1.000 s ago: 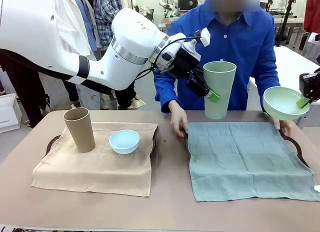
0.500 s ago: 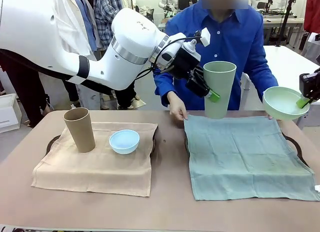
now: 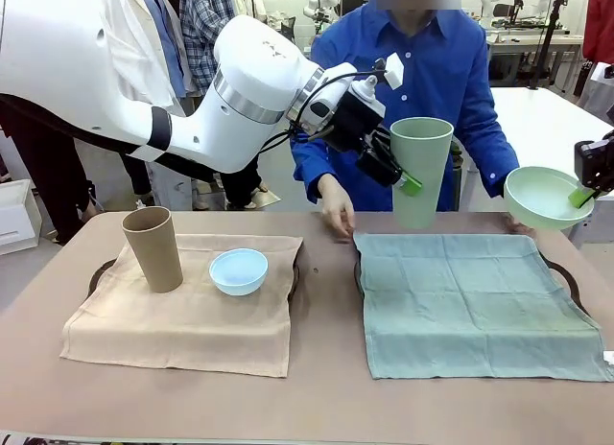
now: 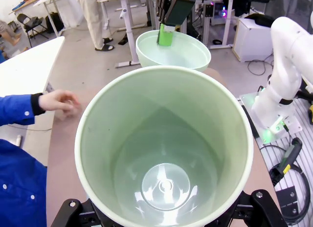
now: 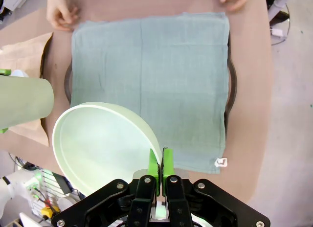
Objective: Set up a tray with a mat and arrange the tableware.
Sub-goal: Place the Picnic Bowl and Reusable plastic cup back onto the Handle tray in front of the human's position.
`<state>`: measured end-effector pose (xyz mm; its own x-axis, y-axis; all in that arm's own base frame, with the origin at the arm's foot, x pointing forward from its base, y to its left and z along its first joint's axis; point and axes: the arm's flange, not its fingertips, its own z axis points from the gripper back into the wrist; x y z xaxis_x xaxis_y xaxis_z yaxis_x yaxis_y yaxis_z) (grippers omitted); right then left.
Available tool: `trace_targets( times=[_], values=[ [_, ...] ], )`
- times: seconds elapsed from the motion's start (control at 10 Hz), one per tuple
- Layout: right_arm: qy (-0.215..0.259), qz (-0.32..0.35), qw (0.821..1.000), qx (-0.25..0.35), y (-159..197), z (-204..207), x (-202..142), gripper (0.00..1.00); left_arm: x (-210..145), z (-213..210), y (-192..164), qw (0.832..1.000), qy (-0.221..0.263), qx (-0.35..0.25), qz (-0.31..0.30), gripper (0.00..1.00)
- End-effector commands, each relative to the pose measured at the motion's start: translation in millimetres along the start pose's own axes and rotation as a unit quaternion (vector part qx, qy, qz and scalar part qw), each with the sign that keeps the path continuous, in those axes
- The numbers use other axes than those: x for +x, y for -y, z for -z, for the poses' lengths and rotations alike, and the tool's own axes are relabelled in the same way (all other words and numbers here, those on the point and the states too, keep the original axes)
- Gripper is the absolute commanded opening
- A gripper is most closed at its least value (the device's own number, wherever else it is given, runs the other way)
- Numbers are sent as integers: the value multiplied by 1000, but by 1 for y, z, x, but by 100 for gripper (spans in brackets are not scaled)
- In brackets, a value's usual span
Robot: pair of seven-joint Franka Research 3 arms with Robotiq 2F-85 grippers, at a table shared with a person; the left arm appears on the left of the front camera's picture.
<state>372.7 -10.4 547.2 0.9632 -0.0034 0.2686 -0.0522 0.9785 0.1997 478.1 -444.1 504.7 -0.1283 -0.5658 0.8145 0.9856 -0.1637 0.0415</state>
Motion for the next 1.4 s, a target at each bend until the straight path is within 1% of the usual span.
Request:
trace_targets(
  times=[0.0, 0.3, 0.4, 0.5, 0.6, 0.8, 0.9, 1.1, 1.3],
  values=[
    [2, 0, 1000, 0, 0, -2, 1, 0, 1, -2, 0, 1000, 6, -3, 1, 0],
    [2, 0, 1000, 0, 0, -2, 1, 0, 1, -2, 0, 1000, 6, -3, 1, 0],
    [0, 0, 1000, 0, 0, 0, 0, 4, 0, 0, 0, 1000, 0, 0, 0, 85],
    [-7, -8, 1000, -10, 3, 15, 4, 4, -11, 8, -1, 1000, -4, -13, 8, 85],
    [-11, -14, 1000, -21, 8, 28, 9, 4, -22, 19, -4, 1000, 7, -27, 8, 85],
    [-15, -17, 999, -28, 14, 60, 20, 4, -44, 45, -9, 998, -18, -60, -2, 85],
    [-20, -26, 999, -35, 17, 77, 24, 4, -52, 55, -13, 997, -16, -70, 1, 85],
    [-31, -34, 998, -38, 22, 107, 28, 4, -67, 68, -21, 997, 1, -74, 8, 85],
    [-30, -35, 999, -27, 25, 127, 34, 4, -76, 69, -31, 998, 10, -59, 38, 85]
  ],
)
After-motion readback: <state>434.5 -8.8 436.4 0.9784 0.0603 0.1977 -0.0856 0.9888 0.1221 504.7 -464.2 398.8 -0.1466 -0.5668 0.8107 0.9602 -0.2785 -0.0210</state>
